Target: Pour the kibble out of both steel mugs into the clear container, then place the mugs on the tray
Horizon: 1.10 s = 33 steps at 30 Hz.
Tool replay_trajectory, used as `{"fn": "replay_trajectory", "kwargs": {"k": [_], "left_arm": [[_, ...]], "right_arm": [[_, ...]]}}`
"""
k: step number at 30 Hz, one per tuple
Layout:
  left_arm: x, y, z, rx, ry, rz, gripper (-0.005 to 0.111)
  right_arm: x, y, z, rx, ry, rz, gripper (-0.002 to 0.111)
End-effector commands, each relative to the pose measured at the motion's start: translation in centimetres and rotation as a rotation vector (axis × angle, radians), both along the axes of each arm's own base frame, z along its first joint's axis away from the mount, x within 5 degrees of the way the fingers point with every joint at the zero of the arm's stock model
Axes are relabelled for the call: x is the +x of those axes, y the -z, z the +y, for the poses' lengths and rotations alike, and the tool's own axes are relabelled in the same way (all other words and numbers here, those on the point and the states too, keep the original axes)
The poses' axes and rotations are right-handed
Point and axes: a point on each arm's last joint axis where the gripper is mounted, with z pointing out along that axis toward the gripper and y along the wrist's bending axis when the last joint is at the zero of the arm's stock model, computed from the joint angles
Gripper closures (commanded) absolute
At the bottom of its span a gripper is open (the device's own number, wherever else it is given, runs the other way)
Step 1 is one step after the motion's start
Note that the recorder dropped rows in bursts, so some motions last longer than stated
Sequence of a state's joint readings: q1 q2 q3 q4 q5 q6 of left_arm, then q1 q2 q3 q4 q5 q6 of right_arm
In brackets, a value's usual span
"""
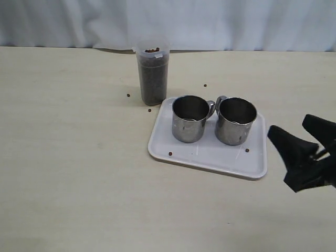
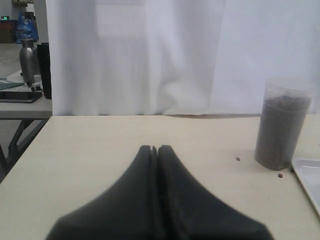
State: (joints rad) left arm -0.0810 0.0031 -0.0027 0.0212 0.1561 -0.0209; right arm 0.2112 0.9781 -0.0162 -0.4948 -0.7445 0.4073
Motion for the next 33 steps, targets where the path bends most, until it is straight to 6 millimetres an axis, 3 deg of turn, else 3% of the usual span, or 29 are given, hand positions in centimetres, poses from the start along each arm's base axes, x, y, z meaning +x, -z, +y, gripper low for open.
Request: {"fn": "replay_trajectory", "kwargs": {"k": [1, 2, 5, 13, 15, 33], "left_arm": [[0.0, 0.0, 0.0, -0.009, 0.002, -0.012, 0.107], [0.0, 0.0, 0.0, -0.009, 0.002, -0.012, 0.107], [0.0, 0.0, 0.0, -0.009, 0.002, -0.012, 0.107], [0.0, 0.0, 0.0, -0.009, 0.002, -0.012, 0.107], [0.0, 0.0, 0.0, -0.009, 0.002, -0.012, 0.107], [0.0, 0.0, 0.0, -0.009, 0.002, -0.012, 0.107]], "right_arm": [[-2.4, -0.8, -0.2, -0.077, -0.056, -0.062, 0.097], [-2.8, -0.9, -0.2, -0.071, -0.064, -0.060, 0.103], [-4.2, -1.5, -0.6, -0.067, -0.047, -0.089, 0.103], [-7.1, -2.4, -5.3, 0.140, 0.416, -0.178, 0.103], [-7.0, -1.8, -5.8, 0.141, 0.482, -0.114, 0.103], [-7.0, -1.9, -5.5, 0.123, 0.452, -0.120, 0.103]]}}
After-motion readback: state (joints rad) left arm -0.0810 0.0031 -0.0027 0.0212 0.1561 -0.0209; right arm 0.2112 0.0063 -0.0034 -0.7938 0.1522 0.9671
